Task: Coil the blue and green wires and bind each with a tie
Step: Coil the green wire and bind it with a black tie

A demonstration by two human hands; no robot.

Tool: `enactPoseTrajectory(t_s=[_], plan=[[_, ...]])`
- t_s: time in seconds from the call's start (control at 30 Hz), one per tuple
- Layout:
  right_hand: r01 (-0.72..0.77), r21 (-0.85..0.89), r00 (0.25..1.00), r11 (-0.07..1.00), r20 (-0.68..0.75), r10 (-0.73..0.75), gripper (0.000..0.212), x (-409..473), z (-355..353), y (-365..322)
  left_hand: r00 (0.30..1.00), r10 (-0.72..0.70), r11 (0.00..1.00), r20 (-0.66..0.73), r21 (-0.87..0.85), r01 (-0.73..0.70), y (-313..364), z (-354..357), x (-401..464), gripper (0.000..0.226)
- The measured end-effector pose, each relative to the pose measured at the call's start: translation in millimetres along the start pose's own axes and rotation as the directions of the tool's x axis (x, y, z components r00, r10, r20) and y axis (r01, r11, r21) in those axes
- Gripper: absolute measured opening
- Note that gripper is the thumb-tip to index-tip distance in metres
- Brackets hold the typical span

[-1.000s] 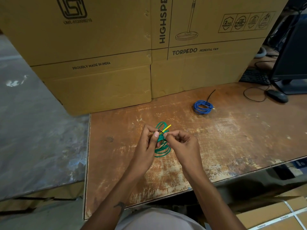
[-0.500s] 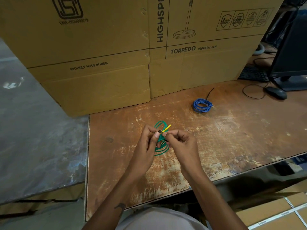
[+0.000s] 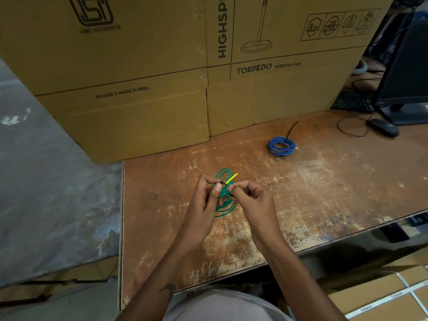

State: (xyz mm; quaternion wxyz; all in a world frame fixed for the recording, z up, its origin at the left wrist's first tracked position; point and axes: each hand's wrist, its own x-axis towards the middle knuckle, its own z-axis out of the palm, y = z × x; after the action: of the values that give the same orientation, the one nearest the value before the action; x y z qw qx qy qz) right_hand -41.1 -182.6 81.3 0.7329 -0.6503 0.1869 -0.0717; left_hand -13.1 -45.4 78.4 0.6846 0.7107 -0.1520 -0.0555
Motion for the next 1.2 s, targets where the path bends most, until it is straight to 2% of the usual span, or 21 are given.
enactPoseTrajectory(t_s=[0.4, 0.53, 0.8, 1.03, 1.2], plan=[[-0.006, 0.035, 1.0, 0.999, 0.012, 0.005, 0.005, -0.6, 2.6, -3.0, 0.999, -0.028, 0.997, -0.042, -0.075, 0.025, -5.4, -1.3, 4.9, 0.008], [0.008, 0.048, 0.998, 0.999, 0.054, -0.011, 0.02, 0.3, 3.2, -1.1, 0.998, -0.028, 0.997, -0.052, -0.072, 0.024, -3.7, 0.3, 3.8, 0.008], [-0.041, 0.126, 0.997, 0.991, 0.075, 0.032, 0.018, 3.6, 2.3, -0.1, 0.998, -0.023, 1.0, -0.057, 0.003, 0.023, -9.6, -4.6, 5.0, 0.009], [-0.083, 0.153, 0.988, 0.985, 0.141, 0.062, 0.023, 8.7, -3.8, -0.7, 0.999, 0.037, 0.995, 0.0, 0.096, -0.037, -7.7, -10.0, 7.2, 0.007], [-0.09, 0.187, 0.979, 0.978, 0.194, 0.053, 0.017, 10.9, -5.7, -0.1, 0.999, 0.039, 0.996, -0.015, 0.08, -0.037, -9.6, -9.1, 9.4, 0.007]])
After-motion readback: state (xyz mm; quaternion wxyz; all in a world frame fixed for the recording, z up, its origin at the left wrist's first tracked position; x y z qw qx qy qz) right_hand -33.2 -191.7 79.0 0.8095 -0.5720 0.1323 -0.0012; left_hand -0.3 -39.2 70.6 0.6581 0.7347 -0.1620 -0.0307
